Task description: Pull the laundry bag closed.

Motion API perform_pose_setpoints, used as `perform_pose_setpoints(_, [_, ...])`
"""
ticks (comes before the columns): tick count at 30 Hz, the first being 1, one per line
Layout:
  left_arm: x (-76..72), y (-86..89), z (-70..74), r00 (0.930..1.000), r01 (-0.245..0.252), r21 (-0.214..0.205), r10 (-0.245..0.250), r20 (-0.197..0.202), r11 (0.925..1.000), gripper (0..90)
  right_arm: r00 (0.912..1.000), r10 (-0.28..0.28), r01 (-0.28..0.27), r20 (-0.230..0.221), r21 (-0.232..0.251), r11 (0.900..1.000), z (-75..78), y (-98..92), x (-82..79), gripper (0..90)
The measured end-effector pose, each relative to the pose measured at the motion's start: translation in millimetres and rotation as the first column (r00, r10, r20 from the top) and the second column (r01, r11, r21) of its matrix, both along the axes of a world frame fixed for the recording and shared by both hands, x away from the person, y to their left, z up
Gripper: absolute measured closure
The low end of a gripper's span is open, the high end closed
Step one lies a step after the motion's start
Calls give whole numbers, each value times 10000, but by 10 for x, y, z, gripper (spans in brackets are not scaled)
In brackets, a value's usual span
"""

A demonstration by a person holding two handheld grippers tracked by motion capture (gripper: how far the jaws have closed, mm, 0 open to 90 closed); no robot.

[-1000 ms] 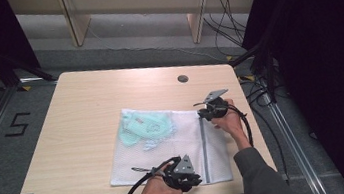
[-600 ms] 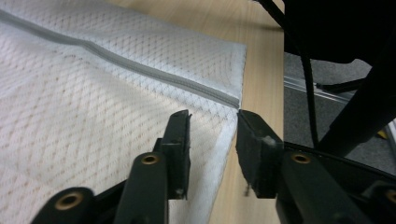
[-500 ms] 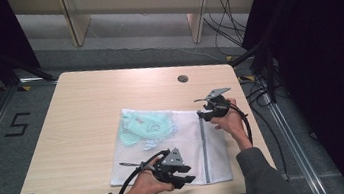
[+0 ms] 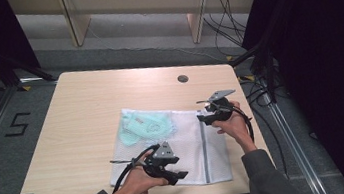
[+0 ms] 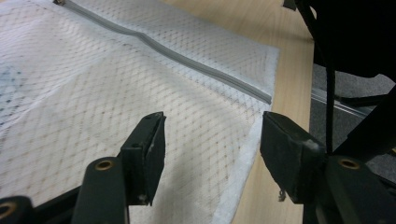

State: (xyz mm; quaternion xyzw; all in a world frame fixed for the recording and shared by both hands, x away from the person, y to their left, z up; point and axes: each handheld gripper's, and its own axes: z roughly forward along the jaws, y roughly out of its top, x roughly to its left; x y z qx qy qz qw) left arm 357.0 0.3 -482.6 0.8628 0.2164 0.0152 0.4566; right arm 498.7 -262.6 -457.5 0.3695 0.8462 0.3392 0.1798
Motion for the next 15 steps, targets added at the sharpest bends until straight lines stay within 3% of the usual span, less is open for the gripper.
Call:
perform_pose_setpoints(5, [21,106,28,9997,-183,129,181,179,9997,371,9997,225,-225,51,-55,9997,41,13,-98,420])
perform_pose_setpoints(9, [45,206,42,9988,-481,128,480,80,9988,361,9992,370,-372,180,94,9993,43,47,-197,416])
perform_pose_setpoints(12, [72,302,73,9971,-751,36,751,126,9972,353,9984,557,-557,-116,29,9984,79,64,-289,413])
perform_pose_setpoints(13, [79,324,80,9966,-811,55,810,174,9967,351,9980,557,-564,283,246,9981,48,84,-303,412])
perform_pose_setpoints(15, [91,378,94,9950,-977,68,976,208,9952,347,9979,652,-652,-34,65,9979,72,96,-361,407])
